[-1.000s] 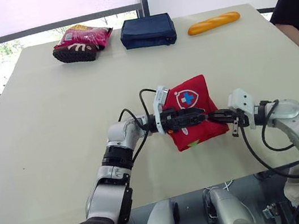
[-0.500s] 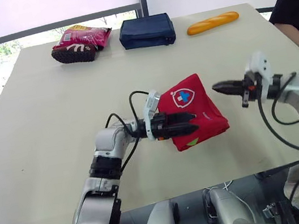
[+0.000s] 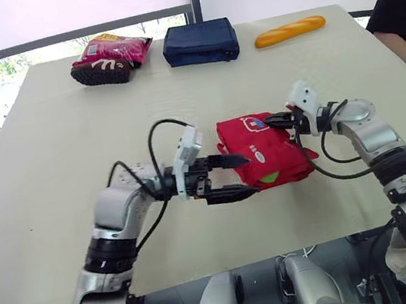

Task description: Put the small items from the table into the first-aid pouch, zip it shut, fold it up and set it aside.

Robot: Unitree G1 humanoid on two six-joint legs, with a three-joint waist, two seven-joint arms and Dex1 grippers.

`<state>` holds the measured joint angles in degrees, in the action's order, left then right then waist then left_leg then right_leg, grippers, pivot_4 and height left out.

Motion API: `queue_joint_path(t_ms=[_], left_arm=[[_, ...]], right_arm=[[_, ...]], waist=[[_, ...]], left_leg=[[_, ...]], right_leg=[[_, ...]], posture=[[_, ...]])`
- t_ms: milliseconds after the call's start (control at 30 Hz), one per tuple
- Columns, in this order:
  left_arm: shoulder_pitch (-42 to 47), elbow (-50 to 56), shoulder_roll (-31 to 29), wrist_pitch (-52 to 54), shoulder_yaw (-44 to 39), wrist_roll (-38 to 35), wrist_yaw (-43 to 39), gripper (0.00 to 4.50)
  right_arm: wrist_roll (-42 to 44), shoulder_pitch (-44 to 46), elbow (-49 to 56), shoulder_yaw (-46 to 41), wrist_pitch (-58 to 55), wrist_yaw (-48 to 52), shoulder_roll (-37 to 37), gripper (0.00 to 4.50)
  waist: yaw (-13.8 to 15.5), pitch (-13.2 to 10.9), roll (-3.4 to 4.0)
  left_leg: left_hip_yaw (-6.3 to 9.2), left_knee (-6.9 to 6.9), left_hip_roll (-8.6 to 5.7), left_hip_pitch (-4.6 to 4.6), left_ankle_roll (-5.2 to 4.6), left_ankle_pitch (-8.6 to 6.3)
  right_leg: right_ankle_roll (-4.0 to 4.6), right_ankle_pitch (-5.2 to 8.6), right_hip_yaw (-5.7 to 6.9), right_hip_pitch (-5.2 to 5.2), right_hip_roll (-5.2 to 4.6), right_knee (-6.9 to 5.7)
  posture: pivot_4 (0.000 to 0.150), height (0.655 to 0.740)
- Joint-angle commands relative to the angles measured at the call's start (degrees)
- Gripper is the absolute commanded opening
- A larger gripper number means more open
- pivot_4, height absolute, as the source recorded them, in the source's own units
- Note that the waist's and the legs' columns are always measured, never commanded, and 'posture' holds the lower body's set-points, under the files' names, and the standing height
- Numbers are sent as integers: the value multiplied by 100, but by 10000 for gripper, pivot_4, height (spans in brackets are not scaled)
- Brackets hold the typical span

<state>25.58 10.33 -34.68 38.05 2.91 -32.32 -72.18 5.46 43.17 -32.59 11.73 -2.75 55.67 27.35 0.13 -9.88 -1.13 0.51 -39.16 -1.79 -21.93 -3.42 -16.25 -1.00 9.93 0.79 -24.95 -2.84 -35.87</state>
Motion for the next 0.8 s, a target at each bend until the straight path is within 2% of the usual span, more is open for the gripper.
queue_joint_path(t_ms=[33,167,300,400,533,667,800], left_arm=[[-159,306,-506,-495,-485,231,128,45000],[-202,380,-1004,-535,-913,90,166,45000],[-230,576,-1419,-423,-1383,-88,261,45000],[-359,756,-1657,-335,-1705,-244,317,45000],[-432,927,-1808,-283,-1857,-520,242,45000],[-368,1019,-1860,-252,-1817,-670,273,45000],[-202,1159,-1858,-183,-1727,-824,326,45000]], right_arm=[[-246,-240,-122,112,161,-18,-37,1382],[152,-312,531,-335,-7,19,1,1382],[938,-668,1680,-870,-950,321,344,1382],[1943,-1093,2685,-1491,-2296,363,621,9315],[2735,-1571,3326,-1886,-3637,199,858,27515],[2953,-1710,3429,-1804,-4381,97,983,44777],[2697,-1663,3299,-1355,-4728,-157,914,44777]], waist=[[-27,0,0],[-45,-1,1],[-55,-5,5],[-35,-11,7],[-32,-11,7],[-49,-12,9],[-53,-12,9]], left_leg=[[1,0,0,0,0,0],[2,1,0,-1,0,0],[4,2,0,-19,0,0],[6,0,-2,-35,0,0],[6,-7,-1,-63,0,0],[3,-7,0,-62,-3,-1],[1,-7,0,-63,-2,-1]], right_leg=[[0,0,0,0,0,0],[-1,0,2,1,0,1],[-2,-1,4,-18,-1,0],[-3,-1,6,-31,-3,0],[-3,-2,7,-53,-3,-2],[-4,-2,6,-53,0,-3],[-4,-2,6,-55,3,-2]], posture=[[1500,7397],[1500,7397],[1500,7397],[1500,7397],[1500,7397],[1500,7397],[1500,7397]])
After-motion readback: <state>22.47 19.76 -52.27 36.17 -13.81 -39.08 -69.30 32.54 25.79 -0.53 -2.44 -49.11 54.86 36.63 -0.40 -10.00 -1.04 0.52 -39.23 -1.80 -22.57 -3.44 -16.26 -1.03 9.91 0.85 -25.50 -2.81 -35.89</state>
